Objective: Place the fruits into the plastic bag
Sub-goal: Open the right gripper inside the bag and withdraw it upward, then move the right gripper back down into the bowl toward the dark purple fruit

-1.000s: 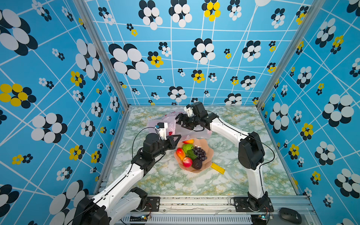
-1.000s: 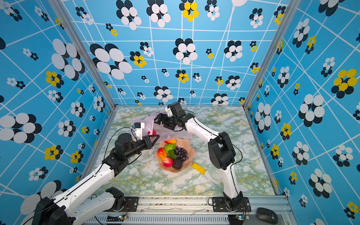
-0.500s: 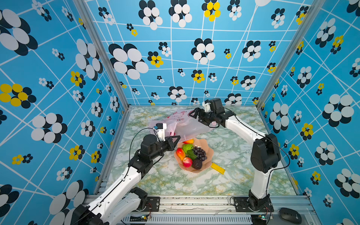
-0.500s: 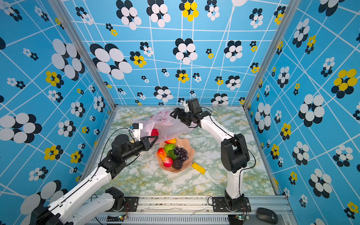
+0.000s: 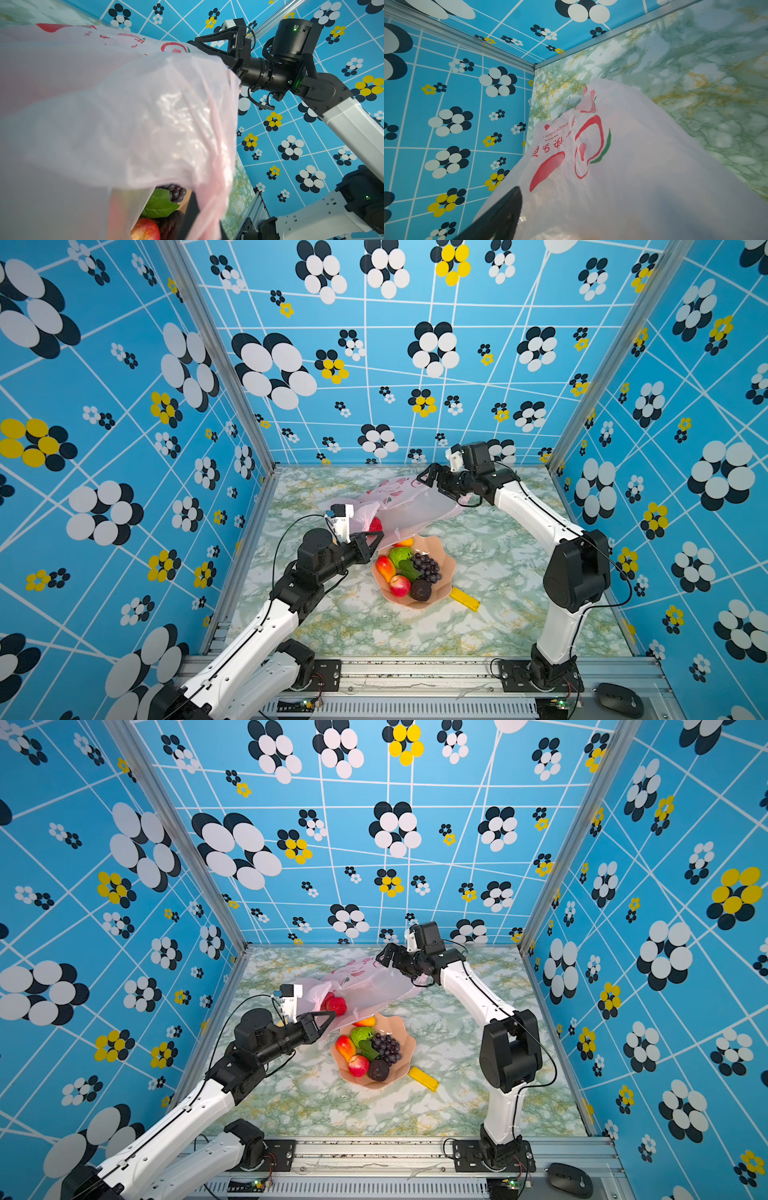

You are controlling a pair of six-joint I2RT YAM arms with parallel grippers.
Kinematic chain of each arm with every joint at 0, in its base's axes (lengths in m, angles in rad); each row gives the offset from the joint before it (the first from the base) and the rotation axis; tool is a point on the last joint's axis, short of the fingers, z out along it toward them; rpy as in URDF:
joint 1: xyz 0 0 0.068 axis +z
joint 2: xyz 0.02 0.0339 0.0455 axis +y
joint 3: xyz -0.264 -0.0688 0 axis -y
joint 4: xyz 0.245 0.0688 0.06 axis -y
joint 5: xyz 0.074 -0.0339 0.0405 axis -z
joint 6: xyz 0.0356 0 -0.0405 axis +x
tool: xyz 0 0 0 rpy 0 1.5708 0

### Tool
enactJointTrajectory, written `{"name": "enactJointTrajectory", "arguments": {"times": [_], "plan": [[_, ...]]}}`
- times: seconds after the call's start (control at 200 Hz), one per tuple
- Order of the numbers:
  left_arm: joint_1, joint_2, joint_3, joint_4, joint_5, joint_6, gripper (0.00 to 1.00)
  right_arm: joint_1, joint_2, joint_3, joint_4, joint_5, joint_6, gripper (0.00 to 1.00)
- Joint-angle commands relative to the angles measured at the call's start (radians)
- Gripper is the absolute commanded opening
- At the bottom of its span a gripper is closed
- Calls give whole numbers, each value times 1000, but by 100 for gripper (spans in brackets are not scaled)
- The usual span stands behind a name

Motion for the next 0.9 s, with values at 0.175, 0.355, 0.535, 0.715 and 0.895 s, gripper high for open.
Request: {"name": "enactJointTrajectory", "arguments": {"times": [0.175, 0.355, 0.535, 0.715, 0.895], "plan": [[-3, -54, -26, -20, -40, -6, 0, -9, -99, 22, -54, 43, -44, 99], [-3, -66, -34, -41, -100, -15, 0, -8, -120, -52, 63, -126, 51, 99], [-4, -87, -58, -25, -127, -20, 0, 30, -187, -185, 183, -256, 111, 99], [-5, -96, -81, 26, -143, -29, 0, 122, -234, -239, 220, -386, 43, 99], [-10, -72, -83, 79, -137, -52, 0, 201, -239, -291, 417, -519, 78, 100]]}}
